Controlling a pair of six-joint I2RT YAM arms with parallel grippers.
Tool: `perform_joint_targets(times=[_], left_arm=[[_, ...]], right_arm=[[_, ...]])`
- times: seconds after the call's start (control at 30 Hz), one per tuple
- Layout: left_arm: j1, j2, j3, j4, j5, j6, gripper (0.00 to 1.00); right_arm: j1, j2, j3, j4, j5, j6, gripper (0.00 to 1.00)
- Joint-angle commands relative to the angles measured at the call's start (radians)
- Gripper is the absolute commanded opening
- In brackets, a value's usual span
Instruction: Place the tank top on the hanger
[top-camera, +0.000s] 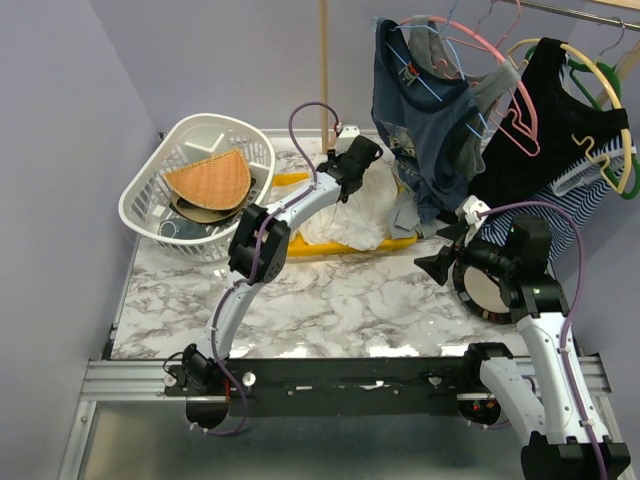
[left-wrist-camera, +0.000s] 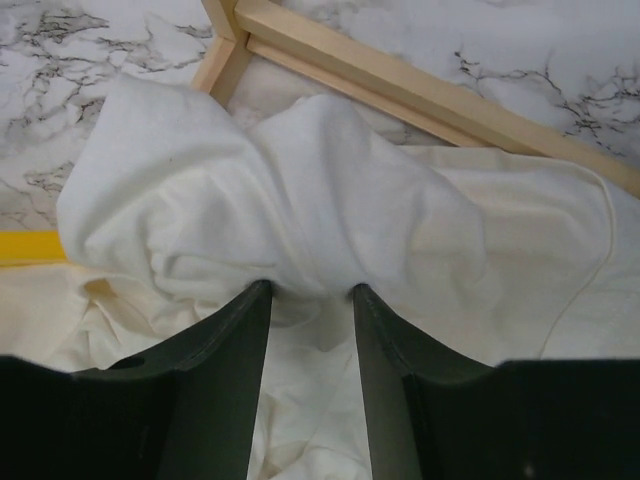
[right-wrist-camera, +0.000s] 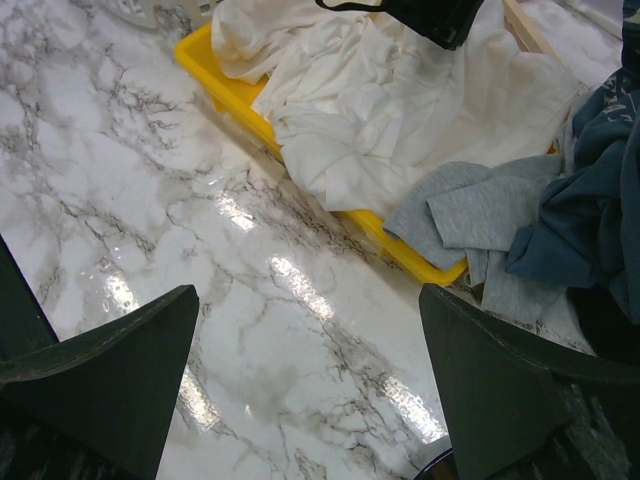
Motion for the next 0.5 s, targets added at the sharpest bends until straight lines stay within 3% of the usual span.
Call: perform_joint_targets(times=[0.0, 0.17, 0.3, 0.47], left_arm=[[0.015, 0.034, 0.049, 0.034, -0.053, -0.002, 0.46], [0.021, 0.033, 0.037, 0.068, -0.032, 0.018, 0.28], [0.024, -0.019, -0.041, 0.126, -0.003, 0.060, 0.00], [0.024, -0.203, -0.225, 0.240, 0.034, 0.106, 0.00]], right_arm=[[-0.005, -0.009, -0.005, 0.008, -0.004, 0.001, 1.00], [-0.004, -0.009, -0.005, 0.006, -0.013, -0.002, 1.00], [-0.002, -0.011, -0.005, 0.005, -0.009, -0.002, 1.00], [-0.002, -0.012, -0.004, 0.003, -0.004, -0.001, 1.00]])
